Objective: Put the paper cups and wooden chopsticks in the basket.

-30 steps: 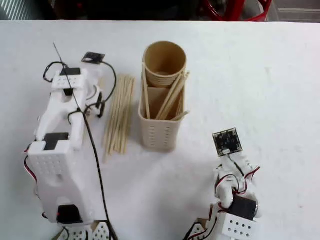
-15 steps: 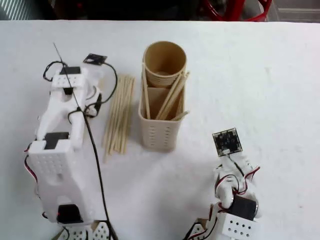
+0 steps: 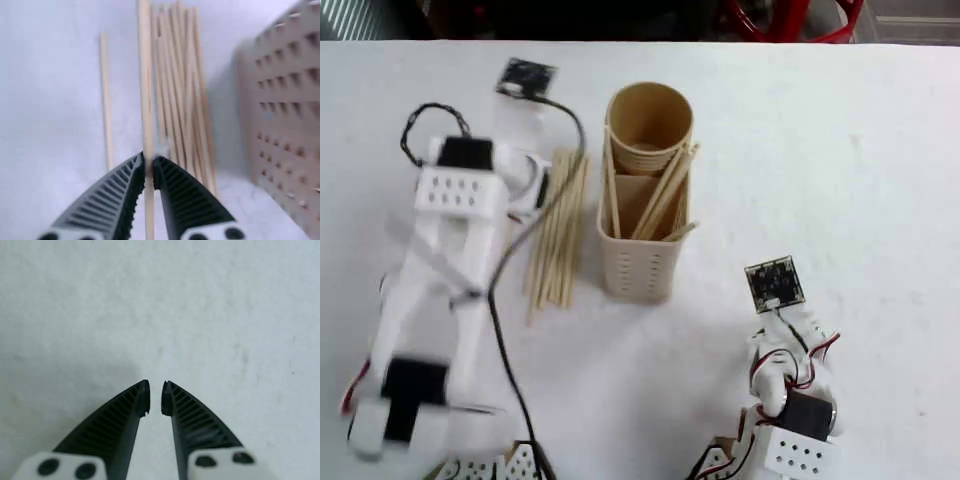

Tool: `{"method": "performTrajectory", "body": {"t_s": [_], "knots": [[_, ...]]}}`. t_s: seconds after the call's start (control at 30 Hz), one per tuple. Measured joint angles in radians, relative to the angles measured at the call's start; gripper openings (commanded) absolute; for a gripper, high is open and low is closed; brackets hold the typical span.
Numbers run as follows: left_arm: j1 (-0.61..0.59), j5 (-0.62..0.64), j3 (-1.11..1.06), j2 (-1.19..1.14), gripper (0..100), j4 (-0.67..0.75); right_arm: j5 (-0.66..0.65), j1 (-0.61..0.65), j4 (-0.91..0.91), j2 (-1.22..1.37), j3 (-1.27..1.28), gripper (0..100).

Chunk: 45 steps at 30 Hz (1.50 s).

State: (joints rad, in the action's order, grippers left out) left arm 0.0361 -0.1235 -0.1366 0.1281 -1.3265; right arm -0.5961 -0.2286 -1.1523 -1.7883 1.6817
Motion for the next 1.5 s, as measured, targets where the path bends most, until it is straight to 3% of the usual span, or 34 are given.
{"method": "performTrajectory", "body": {"t_s": [0.2,0.4,0.73,0.93,1.1,1.5], "knots": [[0.146,0.003,-0.135,0.422,2,0.101,0.000,0.000,0.000,0.000,0.000,5.7],[0.183,0.003,-0.187,0.655,2,0.239,0.000,0.000,0.000,0.000,0.000,5.7],[0.427,0.003,-0.186,0.669,2,0.496,0.000,0.000,0.000,0.000,0.000,5.7],[0.471,-0.057,-0.261,0.669,3,0.629,0.000,0.000,0.000,0.000,0.000,5.7],[0.489,-0.077,-0.315,0.669,8,0.658,0.000,0.000,0.000,0.000,0.000,5.7],[0.489,-0.077,-0.316,0.669,8,0.658,0.000,0.000,0.000,0.000,0.000,5.7]]}}
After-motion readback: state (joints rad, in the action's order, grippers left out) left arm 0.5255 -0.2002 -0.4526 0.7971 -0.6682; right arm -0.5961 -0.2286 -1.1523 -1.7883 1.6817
